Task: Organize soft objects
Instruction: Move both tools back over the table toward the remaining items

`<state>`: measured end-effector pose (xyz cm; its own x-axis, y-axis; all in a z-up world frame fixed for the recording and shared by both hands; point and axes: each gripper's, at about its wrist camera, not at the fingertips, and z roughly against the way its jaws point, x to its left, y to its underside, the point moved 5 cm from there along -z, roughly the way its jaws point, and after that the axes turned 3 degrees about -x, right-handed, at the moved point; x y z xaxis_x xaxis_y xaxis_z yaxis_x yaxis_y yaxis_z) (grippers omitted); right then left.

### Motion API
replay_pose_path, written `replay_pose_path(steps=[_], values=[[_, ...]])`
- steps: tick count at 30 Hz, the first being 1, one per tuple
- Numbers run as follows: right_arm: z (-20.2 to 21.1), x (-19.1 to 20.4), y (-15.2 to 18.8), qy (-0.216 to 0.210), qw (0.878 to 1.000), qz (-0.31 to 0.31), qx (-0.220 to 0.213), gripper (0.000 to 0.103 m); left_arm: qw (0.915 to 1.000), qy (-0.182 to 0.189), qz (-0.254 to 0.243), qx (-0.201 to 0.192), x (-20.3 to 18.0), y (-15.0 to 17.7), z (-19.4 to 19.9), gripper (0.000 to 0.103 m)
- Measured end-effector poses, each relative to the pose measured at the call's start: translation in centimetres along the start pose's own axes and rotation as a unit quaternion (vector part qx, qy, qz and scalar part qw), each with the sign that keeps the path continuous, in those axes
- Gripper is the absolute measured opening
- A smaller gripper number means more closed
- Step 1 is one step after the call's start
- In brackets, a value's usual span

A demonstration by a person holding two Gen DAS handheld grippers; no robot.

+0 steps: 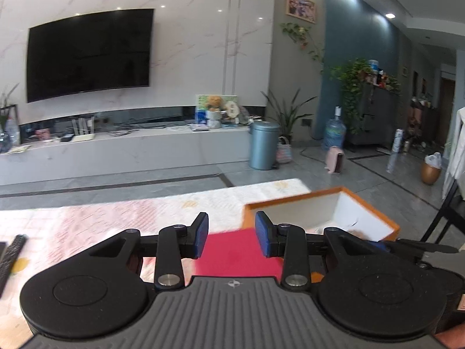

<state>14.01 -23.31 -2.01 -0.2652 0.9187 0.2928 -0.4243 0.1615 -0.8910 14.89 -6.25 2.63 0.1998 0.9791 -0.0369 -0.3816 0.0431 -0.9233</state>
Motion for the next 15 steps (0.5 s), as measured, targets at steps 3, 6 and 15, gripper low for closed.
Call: replay_pose_path(steps=[3, 6, 15], values=[[0.4, 2.3, 1.8, -0.009, 1.000, -0.005, -0.004, 0.067, 0.9997, -0.020, 0.004, 0.013, 1.6, 1.8, 0.7, 0.041], [0.1, 4.1, 3.4, -0.007, 1.000, -0.007, 0.009, 0.067, 0.9987, -0.036, 0.017, 0.031, 3.4, 3.9, 1.3, 0.041], [-0.8, 7.6, 7.1, 0.017, 0.999, 0.030, 0.037, 0.067, 0.9917, -0.068, 0.071, 0.082, 8.8, 9.4, 3.0, 0.041]])
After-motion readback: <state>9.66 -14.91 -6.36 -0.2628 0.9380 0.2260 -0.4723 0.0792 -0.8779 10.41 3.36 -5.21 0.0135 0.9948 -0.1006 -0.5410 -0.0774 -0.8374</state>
